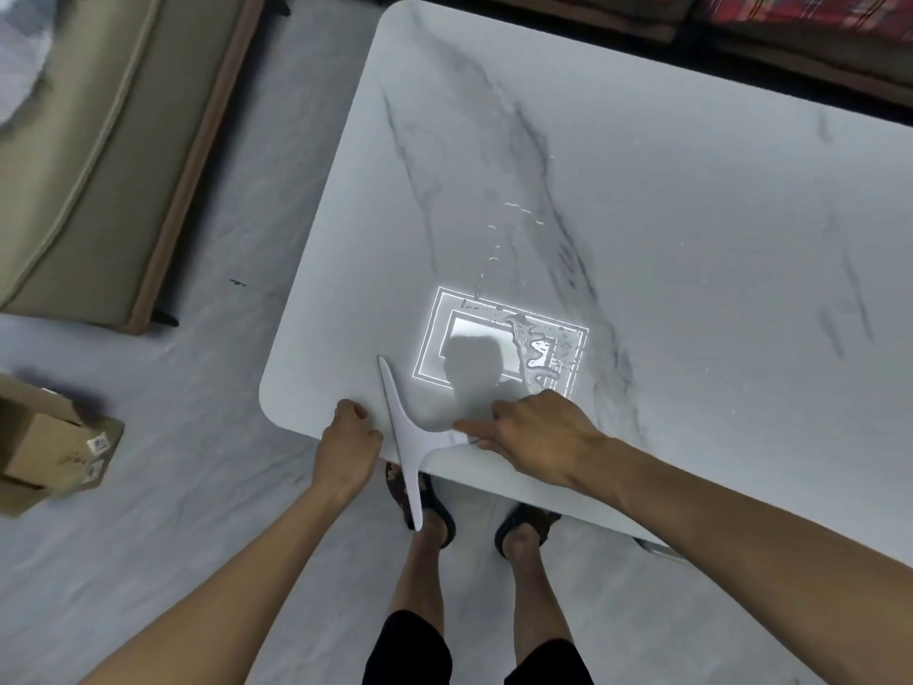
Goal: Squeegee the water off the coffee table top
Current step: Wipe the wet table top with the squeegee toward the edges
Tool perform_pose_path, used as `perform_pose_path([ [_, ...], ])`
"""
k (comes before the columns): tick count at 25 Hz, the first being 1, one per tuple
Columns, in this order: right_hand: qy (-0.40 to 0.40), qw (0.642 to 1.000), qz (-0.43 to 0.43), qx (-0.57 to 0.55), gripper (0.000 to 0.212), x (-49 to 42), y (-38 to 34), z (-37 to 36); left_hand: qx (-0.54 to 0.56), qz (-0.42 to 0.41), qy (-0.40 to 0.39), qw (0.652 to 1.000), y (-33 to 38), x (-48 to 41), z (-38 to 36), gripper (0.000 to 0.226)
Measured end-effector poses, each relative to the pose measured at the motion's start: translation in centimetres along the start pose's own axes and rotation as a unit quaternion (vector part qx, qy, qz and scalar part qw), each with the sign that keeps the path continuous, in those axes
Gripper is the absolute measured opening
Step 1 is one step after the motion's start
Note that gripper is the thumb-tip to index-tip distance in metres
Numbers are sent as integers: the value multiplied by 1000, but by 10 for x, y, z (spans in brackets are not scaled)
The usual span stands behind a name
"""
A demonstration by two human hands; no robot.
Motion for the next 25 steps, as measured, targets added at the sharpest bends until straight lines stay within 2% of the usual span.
perform_pose_path([
  [3, 6, 1000, 19, 14, 37, -7, -1, -11, 8, 9, 3, 1000, -4, 6, -9, 22],
  [8, 59, 998, 3, 30, 37, 53, 75, -6, 9, 16, -70, 997, 19, 26, -67, 36],
  [14, 113, 988, -99, 41, 37, 153, 166, 17, -19, 25, -106, 994, 57, 39, -111, 35],
  [17, 96, 985, -137, 48, 49, 180, 183, 17, 15, 23, -64, 998, 71, 42, -108, 28],
  [19, 98, 987, -111, 68, 46, 171, 166, 23, 53, 15, -11, 998, 69, 43, -92, 25],
  [21, 89, 992, -37, 84, 38, 137, 125, 25, 92, 31, 41, 994, 54, 42, -69, 26],
  [23, 40, 996, 51, 58, 35, 88, 75, 11, 120, 69, 90, 986, 28, 39, -40, 26],
  [25, 1, 994, 100, 39, 36, 32, 28, 2, 133, 96, 132, 978, -1, 35, -10, 26],
])
Point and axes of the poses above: each hand's wrist, its own x-axis away from the middle knuckle, its own z-axis out of the back of the hand, y = z × x, the point moved 10 cm from there along -x, towards the middle knuckle, and after that the axes turned 2 degrees about y, right-handed, at the moved point
